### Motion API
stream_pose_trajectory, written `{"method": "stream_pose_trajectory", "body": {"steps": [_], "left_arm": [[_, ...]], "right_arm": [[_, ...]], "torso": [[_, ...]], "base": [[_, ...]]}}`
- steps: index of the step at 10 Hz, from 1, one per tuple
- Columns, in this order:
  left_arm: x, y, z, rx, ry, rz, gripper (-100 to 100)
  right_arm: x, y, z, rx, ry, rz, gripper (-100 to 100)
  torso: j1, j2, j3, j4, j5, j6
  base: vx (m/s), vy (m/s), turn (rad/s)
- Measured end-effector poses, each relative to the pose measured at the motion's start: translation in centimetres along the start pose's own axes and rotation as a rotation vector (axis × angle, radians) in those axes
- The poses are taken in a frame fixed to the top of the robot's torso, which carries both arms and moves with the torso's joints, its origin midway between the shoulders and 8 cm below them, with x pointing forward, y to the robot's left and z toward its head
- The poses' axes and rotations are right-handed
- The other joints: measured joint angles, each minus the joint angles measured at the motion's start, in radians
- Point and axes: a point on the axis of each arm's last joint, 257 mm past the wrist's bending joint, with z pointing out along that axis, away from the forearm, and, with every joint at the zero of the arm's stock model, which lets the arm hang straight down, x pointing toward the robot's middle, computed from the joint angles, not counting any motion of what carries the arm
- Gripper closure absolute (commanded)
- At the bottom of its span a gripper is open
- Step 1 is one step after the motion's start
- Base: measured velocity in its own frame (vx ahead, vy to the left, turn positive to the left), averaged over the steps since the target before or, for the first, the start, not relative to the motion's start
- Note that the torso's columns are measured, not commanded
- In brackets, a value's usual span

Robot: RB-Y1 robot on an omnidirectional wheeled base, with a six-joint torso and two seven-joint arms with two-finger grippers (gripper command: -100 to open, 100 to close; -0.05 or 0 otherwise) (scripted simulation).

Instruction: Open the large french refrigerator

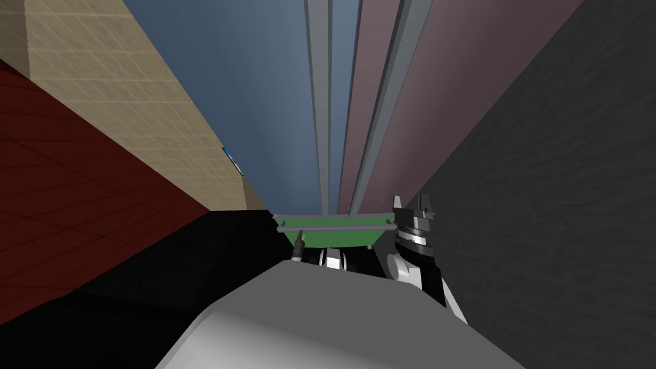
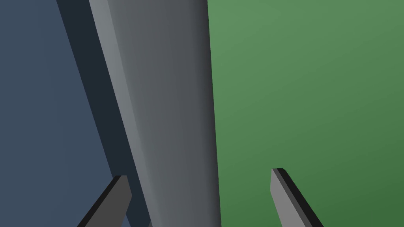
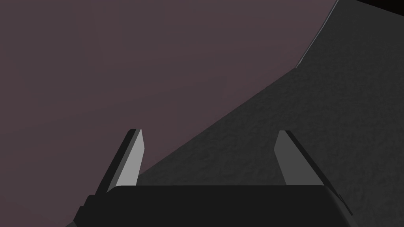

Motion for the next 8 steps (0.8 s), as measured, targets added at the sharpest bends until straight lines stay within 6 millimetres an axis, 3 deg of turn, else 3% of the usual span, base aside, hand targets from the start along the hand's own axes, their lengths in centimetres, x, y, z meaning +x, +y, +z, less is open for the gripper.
{"method": "stream_pose_trajectory", "body": {"steps": [4,5,8], "left_arm": [[1.8,-0.4,2.9,-0.001,0.043,-0.003,-100],[1.8,-0.4,3.0,-0.003,0.043,-0.003,100],[1.2,-0.8,2.5,0.016,0.029,-0.004,100]], "right_arm": [[0.0,0.0,0.0,0.0,0.0,0.0,0],[0.0,0.0,0.0,0.0,0.0,0.0,0],[0.0,0.0,0.0,0.0,0.0,0.0,0]], "torso": [[0.0,0.0,0.0,0.0,0.0,0.0],[0.0,0.001,0.0,0.0,0.0,0.0],[0.003,-0.006,-0.002,-0.006,0.004,0.001]], "base": [[0.005,0.0,0.079],[0.002,0.003,-0.117],[-0.005,0.002,-0.066]]}}
